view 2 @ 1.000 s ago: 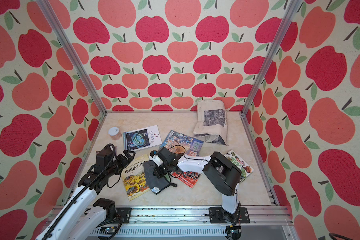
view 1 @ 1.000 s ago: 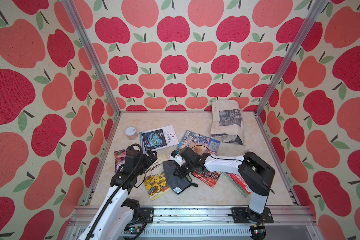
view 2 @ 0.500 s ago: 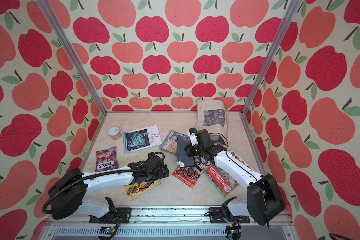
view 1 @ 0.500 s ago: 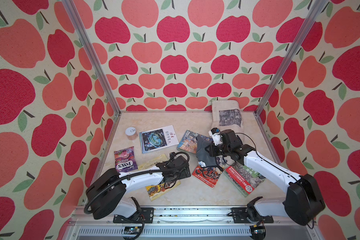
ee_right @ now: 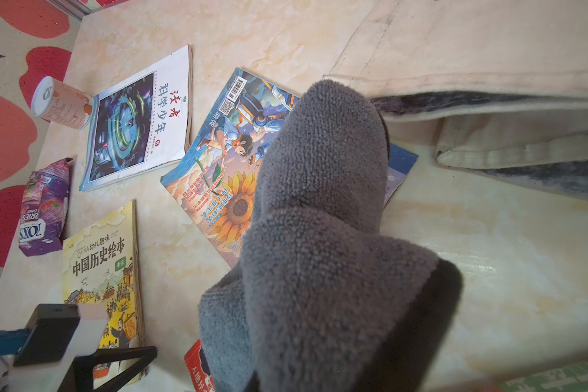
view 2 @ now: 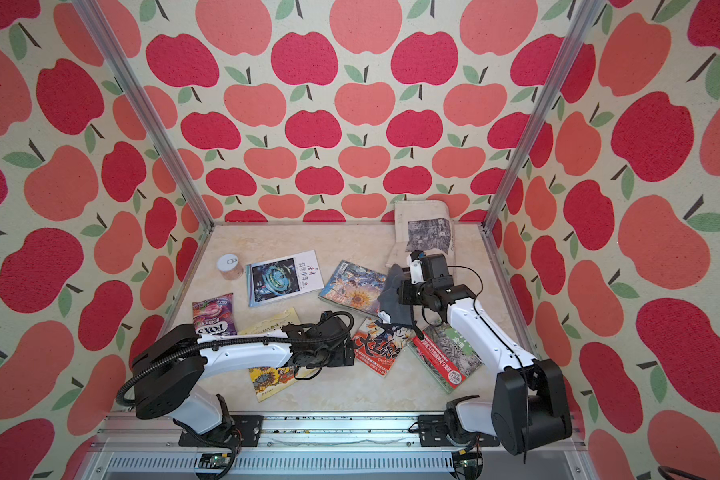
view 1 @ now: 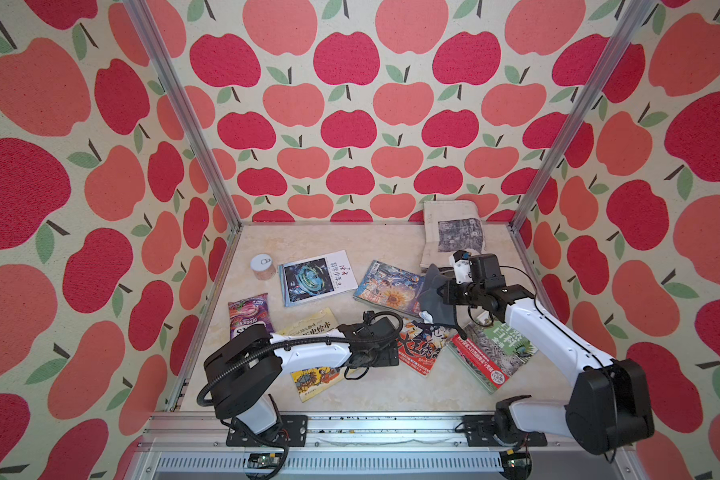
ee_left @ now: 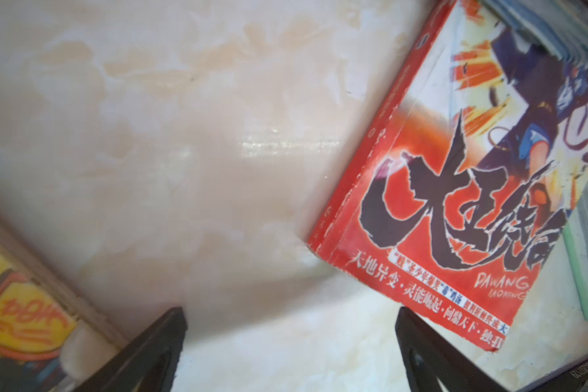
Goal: Wipe the cover of the book
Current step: Adjust the book at the center of the board.
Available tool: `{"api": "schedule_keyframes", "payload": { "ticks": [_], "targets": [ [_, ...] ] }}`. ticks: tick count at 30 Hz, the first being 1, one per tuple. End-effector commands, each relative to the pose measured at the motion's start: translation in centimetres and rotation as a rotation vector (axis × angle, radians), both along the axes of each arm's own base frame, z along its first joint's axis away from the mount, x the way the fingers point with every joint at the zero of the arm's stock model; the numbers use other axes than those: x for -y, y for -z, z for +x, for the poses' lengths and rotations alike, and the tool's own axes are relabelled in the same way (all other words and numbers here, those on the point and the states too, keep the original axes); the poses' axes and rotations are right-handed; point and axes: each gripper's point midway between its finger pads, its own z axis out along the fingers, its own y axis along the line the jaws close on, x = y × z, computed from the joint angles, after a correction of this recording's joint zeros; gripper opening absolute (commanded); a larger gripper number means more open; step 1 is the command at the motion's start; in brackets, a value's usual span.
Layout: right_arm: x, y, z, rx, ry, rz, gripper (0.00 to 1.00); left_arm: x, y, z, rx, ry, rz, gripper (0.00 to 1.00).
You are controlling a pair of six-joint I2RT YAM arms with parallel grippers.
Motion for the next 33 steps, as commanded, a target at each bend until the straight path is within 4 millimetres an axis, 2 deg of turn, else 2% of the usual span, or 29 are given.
{"api": "schedule_keyframes", "payload": {
  "ticks": [1, 7, 10, 12, 14, 19, 21, 23, 26, 28, 33],
  "targets": [
    [-0.4, -1.7, 0.1, 0.026, -0.012, 0.033, 0.0, -3.6, 1.2, -2.6, -0.087, 0.005, 0.113, 0.99],
    [-0.6, -1.5, 0.4, 0.022, -0.014, 0.035, 0.0, -8.8, 1.1, -4.2, -0.106, -0.059, 0.217, 0.99],
    [-0.4, -1.7, 0.6, 0.031, -0.008, 0.03, 0.0, -10.7, 0.6, -3.9, -0.099, -0.106, 0.224, 0.99],
    [-0.1, -2.0, 0.7, 0.039, 0.003, 0.033, 0.0, -11.3, -0.3, -3.0, -0.069, -0.13, 0.206, 0.99],
    [0.2, -2.5, 0.7, 0.046, 0.013, 0.046, 0.0, -10.3, -2.0, -1.4, -0.003, -0.12, 0.134, 0.99],
    [0.4, -3.5, 0.4, 0.057, 0.021, 0.07, 0.0, -5.2, -7.8, 4.6, 0.207, -0.113, -0.244, 0.99],
    [0.5, -3.7, 0.0, 0.058, 0.022, 0.076, 0.0, -3.9, -9.6, 7.3, 0.255, -0.16, -0.413, 0.99],
    [0.6, -3.9, -0.4, 0.063, 0.026, 0.077, 0.0, -3.2, -10.7, 9.5, 0.279, -0.212, -0.521, 0.99],
    [1.1, -4.1, -0.9, 0.071, 0.035, 0.082, 0.0, -2.3, -10.8, 12.3, 0.278, -0.304, -0.607, 0.99],
    [1.3, -4.1, -1.2, 0.072, 0.041, 0.088, 0.0, -1.4, -10.2, 13.7, 0.234, -0.37, -0.671, 0.99],
    [2.0, -4.3, -1.7, 0.08, 0.063, 0.114, 0.0, 2.8, -8.8, 16.4, 0.095, -0.477, -0.864, 0.99]
  ]
}}
